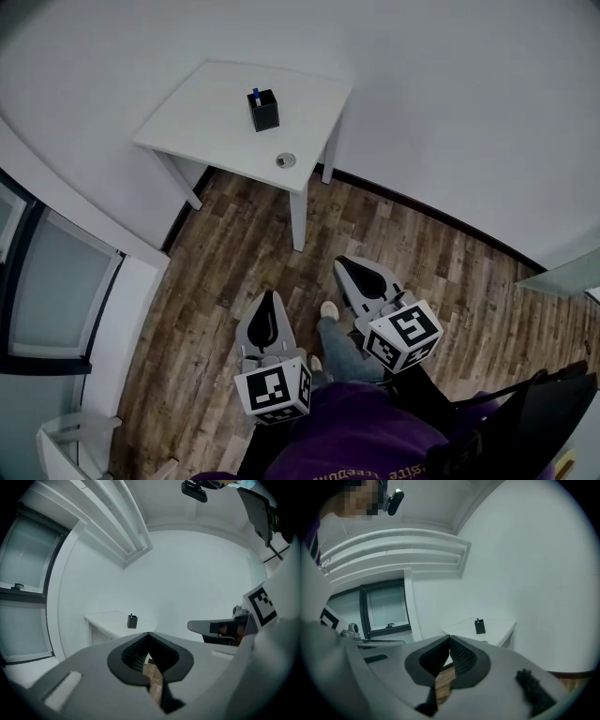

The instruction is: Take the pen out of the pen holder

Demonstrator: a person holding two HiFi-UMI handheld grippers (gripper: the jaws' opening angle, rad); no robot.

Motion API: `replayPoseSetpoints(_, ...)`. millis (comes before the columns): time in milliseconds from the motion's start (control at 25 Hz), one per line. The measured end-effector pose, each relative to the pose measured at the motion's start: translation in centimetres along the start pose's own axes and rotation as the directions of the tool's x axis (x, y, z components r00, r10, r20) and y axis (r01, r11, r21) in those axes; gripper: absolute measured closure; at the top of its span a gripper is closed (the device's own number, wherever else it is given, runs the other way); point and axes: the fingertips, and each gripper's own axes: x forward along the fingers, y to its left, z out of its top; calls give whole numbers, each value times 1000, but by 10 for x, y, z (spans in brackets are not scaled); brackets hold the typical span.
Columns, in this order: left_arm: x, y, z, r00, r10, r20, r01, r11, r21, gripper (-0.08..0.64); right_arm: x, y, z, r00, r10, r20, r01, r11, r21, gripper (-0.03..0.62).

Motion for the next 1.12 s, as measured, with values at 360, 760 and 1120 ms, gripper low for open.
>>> replayPoseSetpoints(360,86,8,28,999,40,26,-40,999,-12,552,81,-45,31,996,92,-3,-92,996,-20,581)
replayPoseSetpoints(760,168,15,49,995,92,26,-91,995,-48,552,149,-97,53,987,154,-41,-155,987,-31,581)
replayPoseSetpoints(1120,219,12,63,993,109,45,-101,983,-154,552,192,-131,69,976,215,-41,-217,975,-38,581)
